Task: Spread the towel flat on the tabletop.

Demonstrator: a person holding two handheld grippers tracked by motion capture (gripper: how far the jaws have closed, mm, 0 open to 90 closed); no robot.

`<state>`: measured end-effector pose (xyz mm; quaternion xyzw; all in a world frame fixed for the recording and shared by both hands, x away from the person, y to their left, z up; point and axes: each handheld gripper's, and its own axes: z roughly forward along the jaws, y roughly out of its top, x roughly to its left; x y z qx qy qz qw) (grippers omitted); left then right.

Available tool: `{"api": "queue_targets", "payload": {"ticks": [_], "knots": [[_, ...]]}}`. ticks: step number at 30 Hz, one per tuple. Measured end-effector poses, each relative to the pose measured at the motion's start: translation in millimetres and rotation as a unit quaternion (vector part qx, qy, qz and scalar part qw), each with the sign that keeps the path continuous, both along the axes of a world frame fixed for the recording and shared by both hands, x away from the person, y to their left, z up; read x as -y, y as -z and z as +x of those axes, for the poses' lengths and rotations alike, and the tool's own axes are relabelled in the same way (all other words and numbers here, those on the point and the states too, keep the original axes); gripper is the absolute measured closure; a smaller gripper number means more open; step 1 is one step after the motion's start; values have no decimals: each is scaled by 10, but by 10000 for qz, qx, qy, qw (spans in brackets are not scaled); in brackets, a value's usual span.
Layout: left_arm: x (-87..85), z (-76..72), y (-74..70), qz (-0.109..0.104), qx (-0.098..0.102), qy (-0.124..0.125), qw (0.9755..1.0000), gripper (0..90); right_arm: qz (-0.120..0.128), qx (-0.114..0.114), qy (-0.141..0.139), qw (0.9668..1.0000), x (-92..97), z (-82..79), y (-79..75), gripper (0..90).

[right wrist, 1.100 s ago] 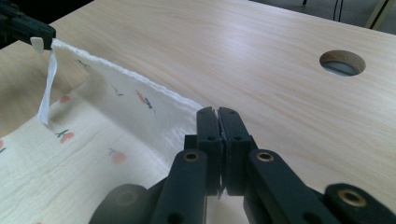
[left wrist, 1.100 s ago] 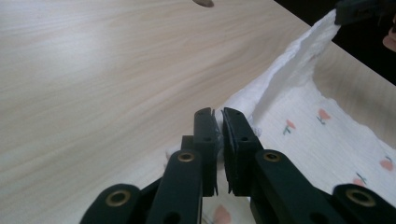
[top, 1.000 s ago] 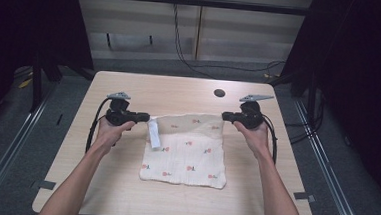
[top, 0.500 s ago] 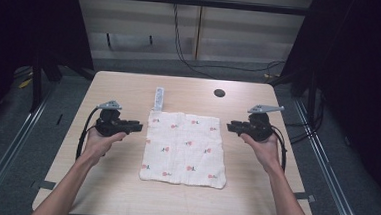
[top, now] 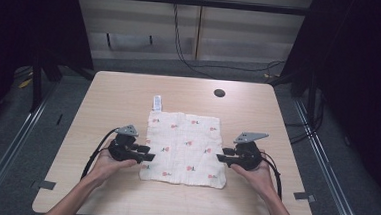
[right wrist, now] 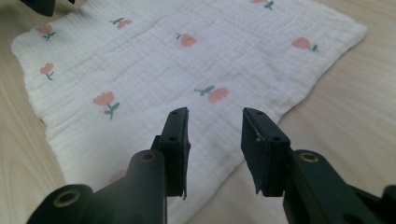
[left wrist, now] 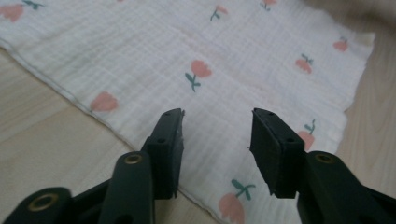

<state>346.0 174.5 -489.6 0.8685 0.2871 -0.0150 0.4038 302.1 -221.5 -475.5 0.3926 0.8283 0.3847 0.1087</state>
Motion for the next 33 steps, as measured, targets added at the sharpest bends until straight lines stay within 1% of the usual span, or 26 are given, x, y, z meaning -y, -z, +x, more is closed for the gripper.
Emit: {"api": "queue_targets", "payload": {"ticks": [2,3,4,5,6,7,8,9,11,12,13,14,15,16,17,18,19,20,23,25,26,28,29,31,32,33], "knots": [[14,-14,30,36,70,35,10000,515,-104,-60,35,9999,-10,4,90,580],[16,-16,44,126,67,58,9999,509,-195,-137,51,9997,-17,10,124,568],[16,-25,58,192,75,140,9997,505,-395,-108,110,9991,-29,17,146,561],[10,-44,68,221,112,237,9994,516,-465,-67,131,9988,-34,29,165,559],[3,-66,69,277,181,295,9990,524,-433,-121,118,9989,-34,36,171,558],[0,-79,67,284,193,316,9989,524,-502,-61,140,9986,-45,37,182,555],[-6,-88,62,320,201,356,9987,525,-591,-48,124,9982,-57,36,196,576],[-9,-103,63,372,288,354,9983,543,-610,-67,67,9981,-63,42,218,601],[-11,-143,78,400,462,303,9977,572,-562,-35,80,9984,-68,34,226,693],[-8,-160,74,497,579,300,9966,628,-512,-60,101,9986,-69,35,226,762],[-3,-166,75,511,587,298,9965,682,-476,-73,131,9988,-66,34,227,832],[0,-169,79,528,634,269,9962,735,-455,-103,165,9988,-61,27,227,867],[-1,-159,87,481,584,297,9967,798,-432,-109,150,9989,-59,24,229,877],[0,-143,97,342,415,342,9980,841,-477,-128,184,9986,-58,14,220,881],[8,-144,105,314,398,338,9981,877,-444,-159,199,9987,-53,3,212,882],[12,-148,94,374,393,344,9979,891,-351,-231,187,9989,-40,-15,204,883],[14,-151,91,356,377,395,9979,898,-264,-251,192,9992,-24,-43,193,883],[9,-157,87,377,361,436,9977,900,-260,-244,192,9992,-10,-82,178,883],[-19,-196,89,335,289,463,9979,900,-77,-275,105,9995,25,-215,142,883],[-44,-255,80,331,201,476,9981,900,-125,-283,58,9995,24,-303,135,882],[-59,-288,79,328,212,518,9979,900,-67,-313,12,9995,23,-340,138,882],[-87,-348,64,352,78,560,9978,900,-53,-346,-19,9994,16,-415,121,881],[-88,-370,58,389,65,585,9975,900,3,-364,-39,9993,9,-445,107,878],[-91,-396,53,388,19,661,9971,900,-32,-335,-68,9994,-2,-464,109,870],[-91,-415,61,361,9,626,9974,900,-72,-352,-70,9993,5,-461,111,860],[-94,-420,63,302,-55,644,9975,900,-30,-324,-76,9994,18,-454,114,837]]}}
